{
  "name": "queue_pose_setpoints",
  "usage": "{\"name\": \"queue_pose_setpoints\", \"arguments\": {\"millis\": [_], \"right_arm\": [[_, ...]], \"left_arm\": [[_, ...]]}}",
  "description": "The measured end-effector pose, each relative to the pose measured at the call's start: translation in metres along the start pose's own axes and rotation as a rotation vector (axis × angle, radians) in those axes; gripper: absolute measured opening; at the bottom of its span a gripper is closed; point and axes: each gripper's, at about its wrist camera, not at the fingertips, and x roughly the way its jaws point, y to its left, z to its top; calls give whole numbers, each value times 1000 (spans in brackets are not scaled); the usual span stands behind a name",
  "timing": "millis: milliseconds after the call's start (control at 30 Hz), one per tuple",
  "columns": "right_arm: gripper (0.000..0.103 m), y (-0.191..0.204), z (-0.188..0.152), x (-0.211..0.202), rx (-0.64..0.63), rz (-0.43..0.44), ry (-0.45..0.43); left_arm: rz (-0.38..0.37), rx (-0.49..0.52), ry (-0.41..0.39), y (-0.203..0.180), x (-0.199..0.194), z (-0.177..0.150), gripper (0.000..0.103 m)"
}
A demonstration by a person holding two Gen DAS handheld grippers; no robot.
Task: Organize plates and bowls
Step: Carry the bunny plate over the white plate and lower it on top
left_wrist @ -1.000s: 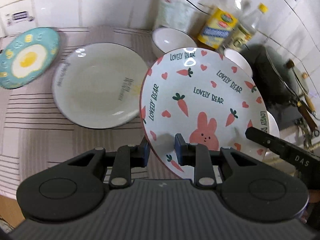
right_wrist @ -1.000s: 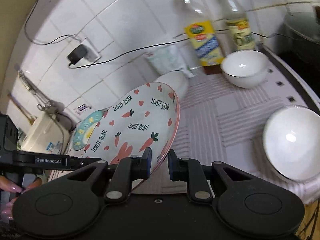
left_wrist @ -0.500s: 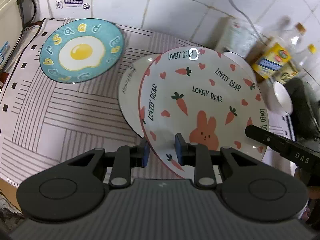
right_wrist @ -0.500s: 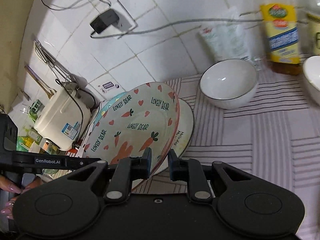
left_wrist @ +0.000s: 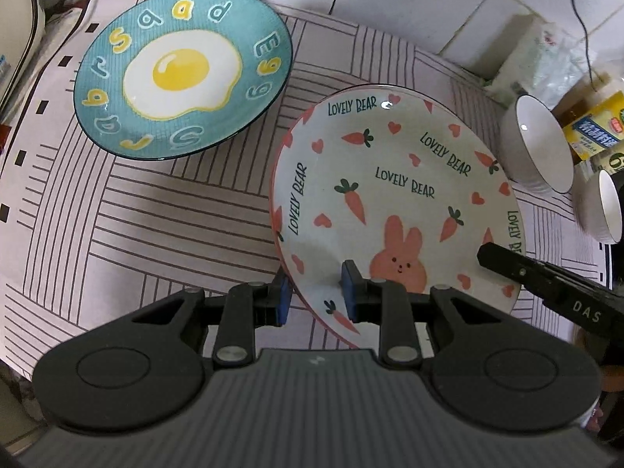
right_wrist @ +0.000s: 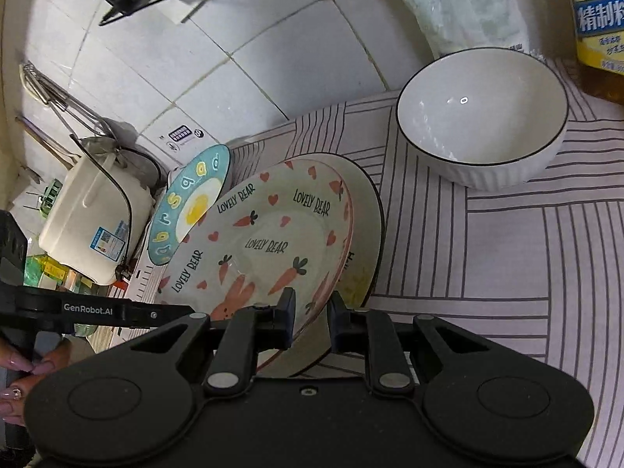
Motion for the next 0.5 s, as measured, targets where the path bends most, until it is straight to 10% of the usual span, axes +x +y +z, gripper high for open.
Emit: {"name": "queue_pose_setpoints", "arguments": {"millis": [500], "right_arm": [[31,62,19,11,-81,-311,177]], "left_arm": [[117,14,30,-20,6,3,29]]}}
